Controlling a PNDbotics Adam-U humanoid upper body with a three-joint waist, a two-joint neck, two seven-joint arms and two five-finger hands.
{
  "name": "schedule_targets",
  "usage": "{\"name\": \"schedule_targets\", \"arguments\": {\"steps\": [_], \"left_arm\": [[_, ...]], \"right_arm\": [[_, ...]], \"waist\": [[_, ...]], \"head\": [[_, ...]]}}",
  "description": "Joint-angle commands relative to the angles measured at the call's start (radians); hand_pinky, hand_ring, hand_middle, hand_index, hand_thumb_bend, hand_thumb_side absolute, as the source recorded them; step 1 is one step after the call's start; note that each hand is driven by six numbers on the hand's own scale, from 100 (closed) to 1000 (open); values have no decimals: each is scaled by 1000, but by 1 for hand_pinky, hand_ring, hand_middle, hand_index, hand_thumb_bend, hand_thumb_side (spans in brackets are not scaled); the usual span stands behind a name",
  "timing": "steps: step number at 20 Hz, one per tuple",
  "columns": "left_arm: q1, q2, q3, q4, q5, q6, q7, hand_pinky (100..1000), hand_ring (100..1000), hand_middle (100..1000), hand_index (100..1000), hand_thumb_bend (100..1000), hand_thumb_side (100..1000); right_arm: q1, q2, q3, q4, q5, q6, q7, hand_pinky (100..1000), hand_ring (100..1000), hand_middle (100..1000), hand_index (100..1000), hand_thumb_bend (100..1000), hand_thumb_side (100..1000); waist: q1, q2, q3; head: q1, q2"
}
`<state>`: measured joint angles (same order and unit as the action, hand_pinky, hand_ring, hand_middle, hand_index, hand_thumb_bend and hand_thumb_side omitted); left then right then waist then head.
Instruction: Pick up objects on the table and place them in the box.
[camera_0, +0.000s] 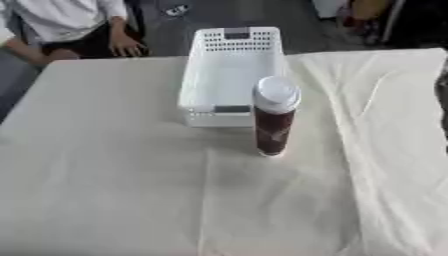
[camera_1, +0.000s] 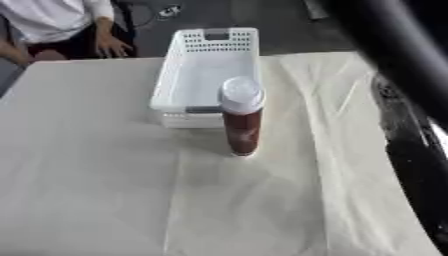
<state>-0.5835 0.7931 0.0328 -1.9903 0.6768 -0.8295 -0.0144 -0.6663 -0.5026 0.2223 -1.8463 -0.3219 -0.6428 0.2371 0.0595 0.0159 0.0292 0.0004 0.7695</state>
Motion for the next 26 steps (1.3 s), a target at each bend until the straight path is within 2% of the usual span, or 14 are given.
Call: {"name": "schedule_targets", "arguments": {"steps": [1,4,6,8,11,14,18,23,26], "left_arm": [[65,-16,28,-10,-4,25,115,730,704,783,809,244,1000],[164,-46,3,-10,-78,126,189,698,692,786,844,420,1000],[206,-58,-19,-10,-133,194,207,690,691,790,854,491,1000],[240,-67,-36,-10,-183,256,210,682,689,791,862,544,1000],[265,-74,-52,-10,-239,318,213,677,689,794,867,580,986],[279,-78,-63,-10,-279,355,212,671,688,797,873,624,962],[291,-84,-72,-10,-311,382,206,670,689,801,874,648,951],[293,-76,-78,-10,-344,405,197,669,690,803,874,665,943],[292,-64,-81,-10,-362,415,191,670,692,805,871,678,939]], "right_arm": [[-69,-22,14,110,209,-55,69,302,757,816,862,100,755],[-128,-6,39,213,378,-115,62,343,800,857,896,100,817],[-155,13,52,275,456,-138,40,352,808,868,904,100,836],[-181,35,64,329,516,-152,20,371,820,876,907,100,854],[-212,64,74,401,601,-174,-4,399,831,883,912,100,874],[-236,91,85,473,686,-197,-20,433,843,897,924,100,920],[-259,125,94,563,788,-233,-37,448,844,906,933,100,934],[-280,157,93,663,889,-262,-49,484,850,917,943,100,927],[-291,168,94,702,942,-264,-56,545,860,927,947,100,902]], "waist": [[-7,-8,-2],[-10,-8,-5],[-10,-8,-6],[-10,-9,-6],[-9,-10,-6],[-5,-11,-6],[-3,-12,-4],[0,-12,-2],[1,-13,1]], "head": [[4,0],[-2,0],[1,0],[8,0],[14,0],[15,0],[12,0],[7,0],[2,0]]}}
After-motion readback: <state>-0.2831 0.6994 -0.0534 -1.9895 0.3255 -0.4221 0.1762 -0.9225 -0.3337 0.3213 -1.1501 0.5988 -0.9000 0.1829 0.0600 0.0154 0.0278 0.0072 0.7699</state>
